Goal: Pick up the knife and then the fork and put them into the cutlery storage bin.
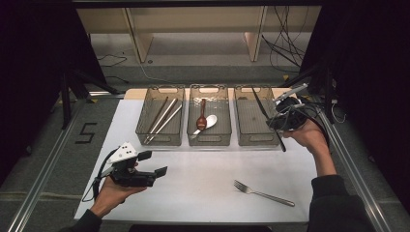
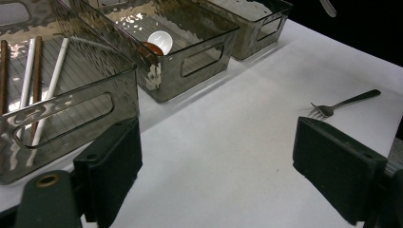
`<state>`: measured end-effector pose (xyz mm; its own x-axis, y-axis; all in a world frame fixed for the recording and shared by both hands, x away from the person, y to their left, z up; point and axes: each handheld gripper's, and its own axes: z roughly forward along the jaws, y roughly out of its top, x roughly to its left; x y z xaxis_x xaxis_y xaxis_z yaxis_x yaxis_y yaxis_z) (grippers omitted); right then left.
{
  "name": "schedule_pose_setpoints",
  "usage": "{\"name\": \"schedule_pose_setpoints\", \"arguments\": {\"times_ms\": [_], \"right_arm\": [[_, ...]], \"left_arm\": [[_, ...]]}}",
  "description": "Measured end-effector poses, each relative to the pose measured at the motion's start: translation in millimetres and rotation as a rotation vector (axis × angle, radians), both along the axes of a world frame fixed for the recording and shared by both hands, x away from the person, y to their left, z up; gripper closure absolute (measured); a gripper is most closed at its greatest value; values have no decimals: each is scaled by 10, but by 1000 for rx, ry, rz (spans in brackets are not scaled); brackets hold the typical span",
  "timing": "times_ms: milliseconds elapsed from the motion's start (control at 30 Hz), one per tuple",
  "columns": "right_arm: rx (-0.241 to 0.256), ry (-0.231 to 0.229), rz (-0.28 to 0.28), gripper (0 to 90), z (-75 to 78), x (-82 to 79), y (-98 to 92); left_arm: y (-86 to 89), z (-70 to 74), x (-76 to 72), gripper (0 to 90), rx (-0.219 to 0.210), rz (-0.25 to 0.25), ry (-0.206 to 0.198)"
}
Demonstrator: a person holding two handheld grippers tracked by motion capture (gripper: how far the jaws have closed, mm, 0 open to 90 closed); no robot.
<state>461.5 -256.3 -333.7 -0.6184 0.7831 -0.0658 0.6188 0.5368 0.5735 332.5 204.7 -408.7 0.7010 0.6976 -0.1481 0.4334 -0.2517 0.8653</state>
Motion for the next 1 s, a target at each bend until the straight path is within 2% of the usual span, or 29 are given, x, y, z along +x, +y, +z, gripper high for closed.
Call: {"name": "schedule_pose_setpoints", "arguments": {"times_ms": [233,600,1000], "right_arm": [[5,0,-35,811,51,142,-12],[6,-18,-65,810,122,426,83],[-7,-14,-110,811,56,656,110]], "left_arm": [[-14,-3,3,161,-3,1,-2],[-2,0,3,160,-9,-4,-9],[3,0,6,160,-14,-3,-10]]}}
